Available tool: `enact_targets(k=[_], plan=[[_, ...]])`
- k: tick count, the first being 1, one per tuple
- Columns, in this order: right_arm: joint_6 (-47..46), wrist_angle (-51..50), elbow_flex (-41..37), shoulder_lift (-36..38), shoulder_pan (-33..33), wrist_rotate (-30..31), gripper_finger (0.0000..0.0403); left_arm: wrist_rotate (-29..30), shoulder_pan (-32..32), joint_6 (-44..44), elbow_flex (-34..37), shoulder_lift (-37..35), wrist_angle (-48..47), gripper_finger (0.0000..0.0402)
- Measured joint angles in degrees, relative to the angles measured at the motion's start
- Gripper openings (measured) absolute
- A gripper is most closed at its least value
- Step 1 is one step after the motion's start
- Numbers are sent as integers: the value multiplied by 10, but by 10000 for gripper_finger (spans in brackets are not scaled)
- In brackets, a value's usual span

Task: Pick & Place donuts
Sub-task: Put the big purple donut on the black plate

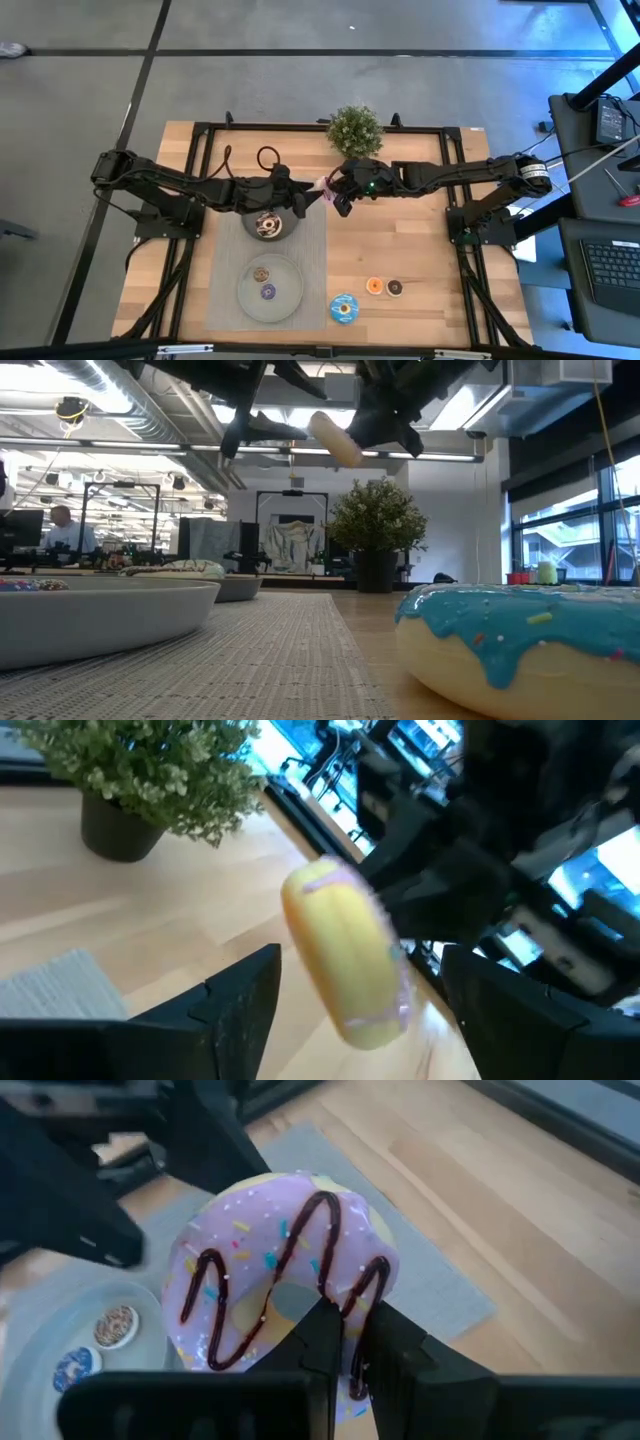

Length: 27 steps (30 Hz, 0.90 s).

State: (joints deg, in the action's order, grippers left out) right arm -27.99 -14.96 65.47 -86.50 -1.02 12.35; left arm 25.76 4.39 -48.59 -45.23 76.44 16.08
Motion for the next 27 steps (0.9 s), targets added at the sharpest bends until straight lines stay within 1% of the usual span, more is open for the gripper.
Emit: enact_targets(k=[3,6,14,18,25,27], plan=[[1,20,0,0,0,-1,39,0,0,-2,0,0,-15,261],[1,15,0,0,0,-1,39,2,0,-17,0,0,-22,244],[-2,15,0,0,0,-3,39,17,0,-17,0,0,-22,172],[-1,23,0,0,0,-15,39,16,0,-17,0,0,-22,137],[1,24,0,0,0,-19,39,16,0,-16,0,0,-22,87],[14,24,0,0,0,-19,40,16,0,-8,0,0,-22,74]])
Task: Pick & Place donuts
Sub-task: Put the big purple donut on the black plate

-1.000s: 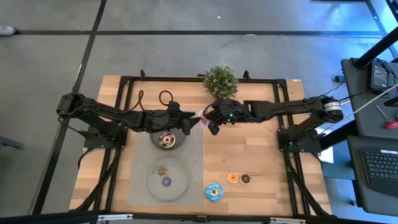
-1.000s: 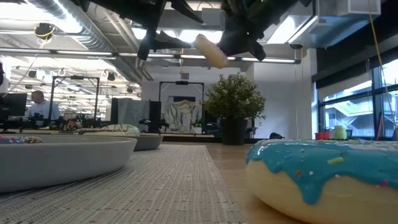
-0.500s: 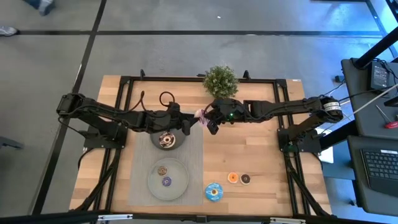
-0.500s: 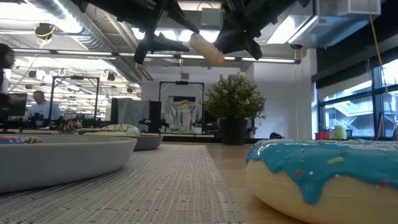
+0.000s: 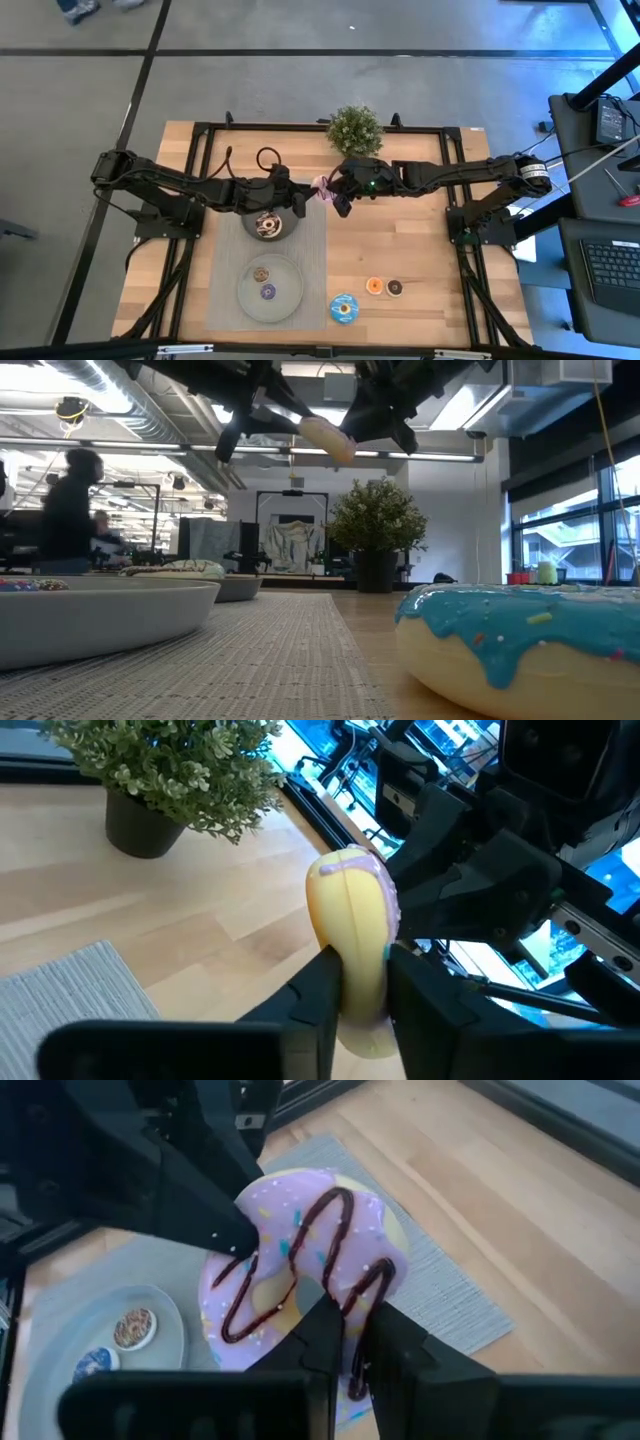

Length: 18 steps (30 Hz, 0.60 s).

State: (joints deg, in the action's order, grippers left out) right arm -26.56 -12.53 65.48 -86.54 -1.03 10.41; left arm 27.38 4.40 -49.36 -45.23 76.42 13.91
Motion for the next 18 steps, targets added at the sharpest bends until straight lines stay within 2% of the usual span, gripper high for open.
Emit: enact_targets(k=[4,11,15,18], plan=[[29,1,0,0,0,0,62,0,0,6,0,0,7,54],[76,-8,0,4,1,16,145,1,0,31,0,-13,-6,31],[95,-33,1,30,0,20,171,3,-1,8,0,-56,-93,27],[116,-37,1,45,1,64,180,3,-1,-33,0,-90,-187,28]])
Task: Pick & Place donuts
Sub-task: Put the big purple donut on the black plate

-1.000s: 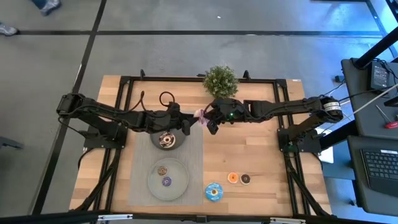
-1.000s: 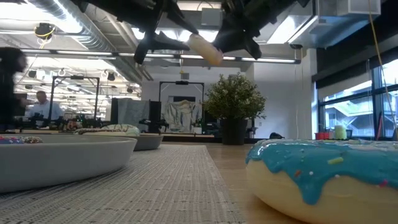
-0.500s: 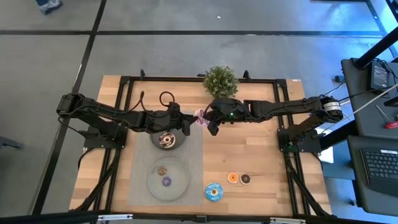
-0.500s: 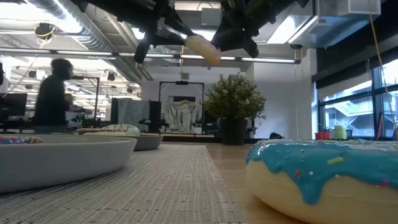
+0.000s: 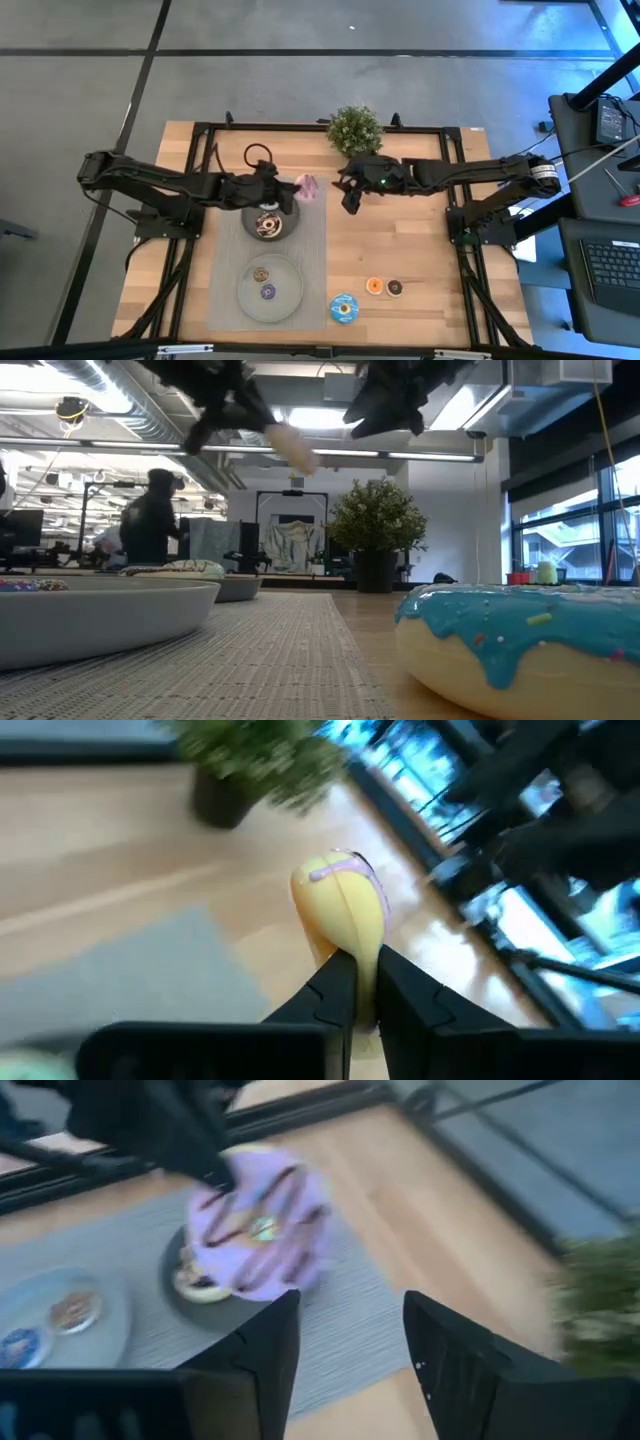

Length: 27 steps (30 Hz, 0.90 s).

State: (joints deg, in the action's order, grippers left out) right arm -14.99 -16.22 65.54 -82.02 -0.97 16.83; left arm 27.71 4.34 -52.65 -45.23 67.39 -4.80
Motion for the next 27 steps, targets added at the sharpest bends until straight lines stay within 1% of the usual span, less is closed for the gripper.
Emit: enact_targets(k=[4,8,11,18,27], plan=[[6,-4,0,12,-1,35,182,-8,10,-57,0,-31,-82,26],[5,-6,0,12,0,37,182,-36,27,-112,0,-30,-140,23],[5,-10,0,12,0,37,182,-43,37,-152,0,-17,-182,23],[19,-9,0,11,0,37,182,-47,41,-182,0,33,-194,22],[20,-10,0,11,-5,35,182,-68,18,-250,0,123,-190,22]])
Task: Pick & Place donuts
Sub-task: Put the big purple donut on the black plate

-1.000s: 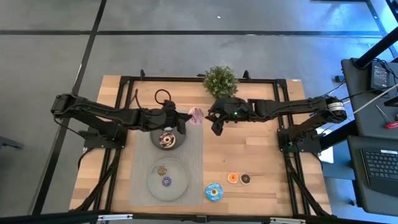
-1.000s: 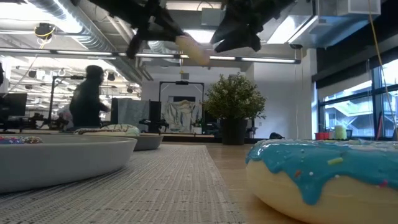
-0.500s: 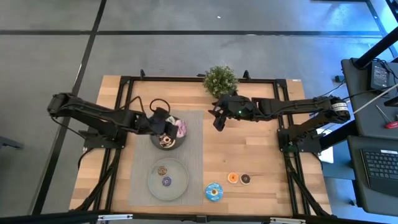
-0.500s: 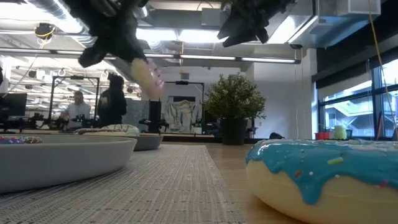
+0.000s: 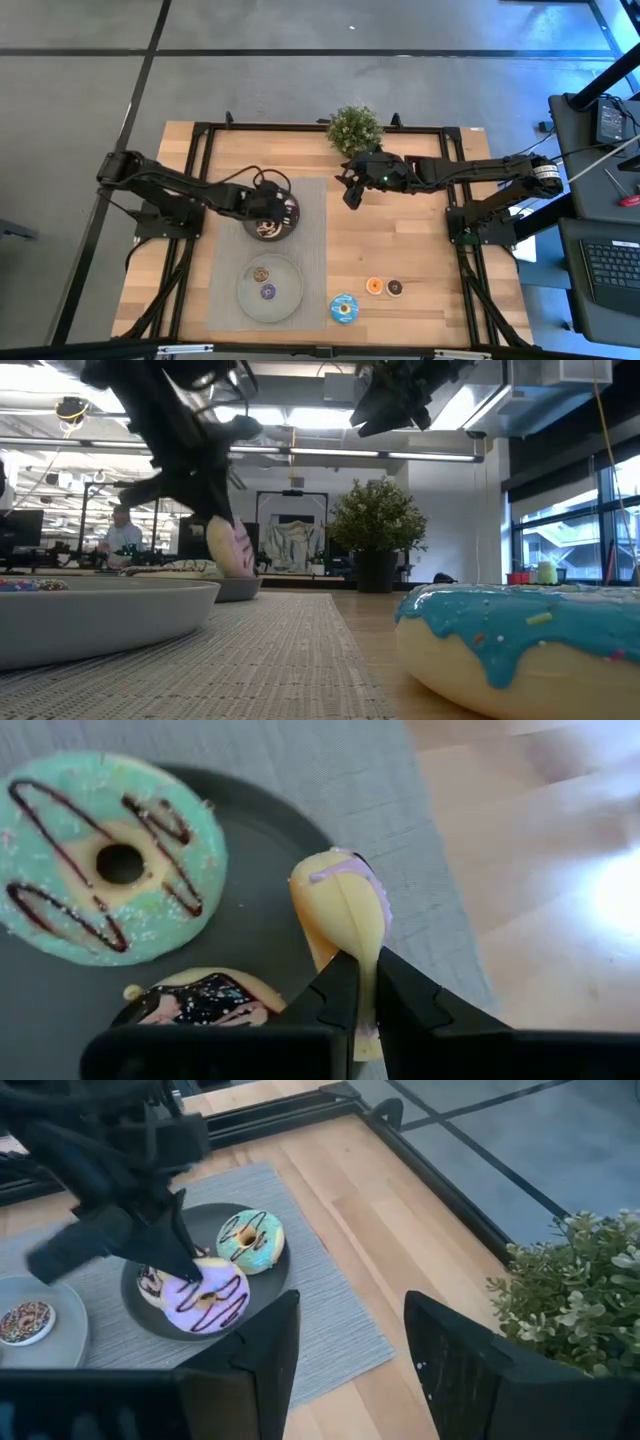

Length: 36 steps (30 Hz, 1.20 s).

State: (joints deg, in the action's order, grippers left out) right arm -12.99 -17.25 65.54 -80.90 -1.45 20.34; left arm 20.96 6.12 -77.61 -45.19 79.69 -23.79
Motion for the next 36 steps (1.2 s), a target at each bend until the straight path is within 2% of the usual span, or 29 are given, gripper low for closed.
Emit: enact_targets(k=[7,26,36], plan=[[0,-9,0,0,0,0,182,3,-10,-3,0,19,11,24],[16,-14,0,0,0,0,182,0,-17,2,0,19,13,65],[17,-15,0,0,0,0,182,-9,-19,-13,0,19,2,115]])
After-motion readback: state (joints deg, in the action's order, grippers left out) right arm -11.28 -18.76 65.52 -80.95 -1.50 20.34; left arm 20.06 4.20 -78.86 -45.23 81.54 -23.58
